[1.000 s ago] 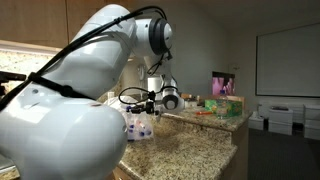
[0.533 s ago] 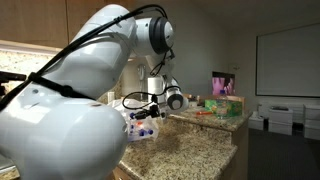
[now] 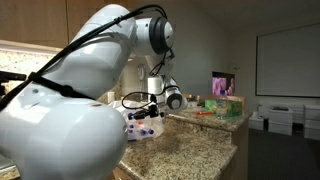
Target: Pick up the bottles from the counter and put them in the plastic bag
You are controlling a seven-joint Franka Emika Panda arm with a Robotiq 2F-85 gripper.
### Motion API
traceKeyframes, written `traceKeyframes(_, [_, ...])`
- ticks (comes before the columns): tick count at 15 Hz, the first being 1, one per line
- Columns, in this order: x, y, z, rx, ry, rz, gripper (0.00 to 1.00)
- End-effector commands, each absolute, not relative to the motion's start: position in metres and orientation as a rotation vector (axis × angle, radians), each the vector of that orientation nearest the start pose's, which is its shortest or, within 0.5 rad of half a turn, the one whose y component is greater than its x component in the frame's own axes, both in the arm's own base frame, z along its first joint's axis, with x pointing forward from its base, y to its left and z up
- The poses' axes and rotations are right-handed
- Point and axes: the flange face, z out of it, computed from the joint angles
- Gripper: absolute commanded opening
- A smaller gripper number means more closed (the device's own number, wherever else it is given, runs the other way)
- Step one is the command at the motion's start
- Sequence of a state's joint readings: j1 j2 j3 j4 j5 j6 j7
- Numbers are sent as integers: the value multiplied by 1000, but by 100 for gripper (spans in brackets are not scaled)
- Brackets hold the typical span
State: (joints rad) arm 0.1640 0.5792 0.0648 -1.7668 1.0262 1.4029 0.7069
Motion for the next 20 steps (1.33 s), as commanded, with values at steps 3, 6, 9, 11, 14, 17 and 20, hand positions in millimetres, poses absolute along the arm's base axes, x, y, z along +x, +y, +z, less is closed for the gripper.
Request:
traceKeyframes(3, [529, 254, 261, -1858, 768, 1663, 10])
traceKeyframes(6, [527, 259, 264, -1857, 754, 1673, 10])
traceKeyframes(9, [527, 259, 264, -1863, 751, 1674, 61])
traceKeyframes(11, [528, 257, 264, -1870, 759, 1670, 73])
traceKeyframes(14, [527, 258, 263, -1876, 760, 1672, 91])
traceKeyframes(17, [529, 257, 264, -1879, 761, 1667, 100])
traceKeyframes(20, [535, 246, 271, -1894, 766, 1640, 100])
